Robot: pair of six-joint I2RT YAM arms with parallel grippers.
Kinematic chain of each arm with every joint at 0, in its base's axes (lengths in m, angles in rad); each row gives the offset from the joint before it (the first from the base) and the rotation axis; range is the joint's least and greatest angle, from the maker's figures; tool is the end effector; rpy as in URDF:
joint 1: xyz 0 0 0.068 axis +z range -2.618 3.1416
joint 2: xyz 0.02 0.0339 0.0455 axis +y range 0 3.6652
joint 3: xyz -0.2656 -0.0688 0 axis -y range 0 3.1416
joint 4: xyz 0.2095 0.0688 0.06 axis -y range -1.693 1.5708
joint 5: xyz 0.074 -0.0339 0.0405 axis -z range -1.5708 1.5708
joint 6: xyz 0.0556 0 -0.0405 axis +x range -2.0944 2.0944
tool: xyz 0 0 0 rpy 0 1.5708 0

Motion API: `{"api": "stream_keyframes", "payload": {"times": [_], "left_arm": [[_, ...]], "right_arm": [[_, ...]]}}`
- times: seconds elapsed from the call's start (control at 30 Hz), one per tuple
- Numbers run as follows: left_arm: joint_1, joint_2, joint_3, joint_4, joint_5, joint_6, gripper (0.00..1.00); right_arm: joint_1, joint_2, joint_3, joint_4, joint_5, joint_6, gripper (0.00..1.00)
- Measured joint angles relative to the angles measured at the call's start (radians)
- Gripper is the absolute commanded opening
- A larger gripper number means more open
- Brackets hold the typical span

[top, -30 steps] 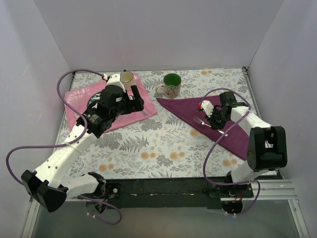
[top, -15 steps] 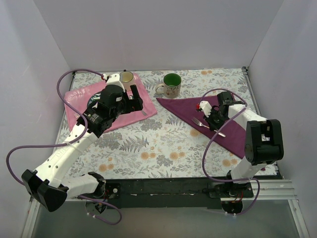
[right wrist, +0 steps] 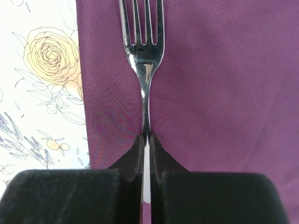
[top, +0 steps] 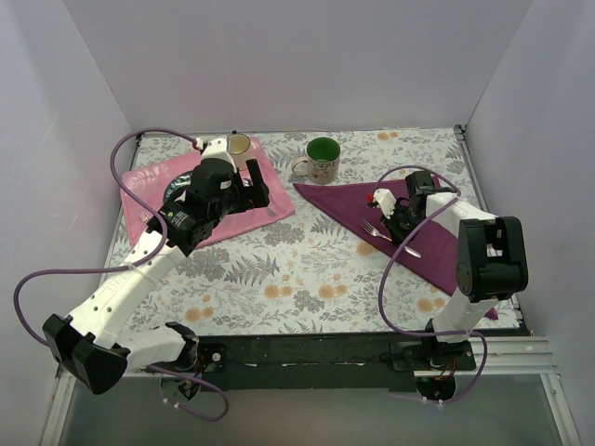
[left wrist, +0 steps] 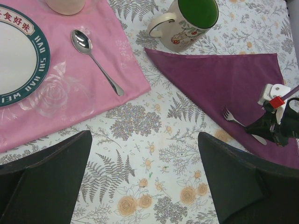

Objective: Fold the napkin, place the utensils inside, and roll it up
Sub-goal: Place the utensil onto the napkin

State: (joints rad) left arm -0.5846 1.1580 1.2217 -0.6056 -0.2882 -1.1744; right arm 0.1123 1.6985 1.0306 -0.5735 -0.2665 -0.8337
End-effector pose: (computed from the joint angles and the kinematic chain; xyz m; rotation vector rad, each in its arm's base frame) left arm 0.1987 -0.1125 0.3643 -0.8020 2.0271 -0.7451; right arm 0.2932 0.0478 0.1735 -1.3005 2.4075 0.1826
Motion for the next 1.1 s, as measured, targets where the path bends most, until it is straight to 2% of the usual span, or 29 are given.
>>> {"api": "stream_keyframes", "payload": {"times": [1.1], "left_arm": [[0.000, 0.000, 0.000, 0.005, 0.050, 0.000, 0.98]], "right_arm": [[0.000, -0.060, -0.034, 0.005, 0.006, 0.079, 0.01]]}}
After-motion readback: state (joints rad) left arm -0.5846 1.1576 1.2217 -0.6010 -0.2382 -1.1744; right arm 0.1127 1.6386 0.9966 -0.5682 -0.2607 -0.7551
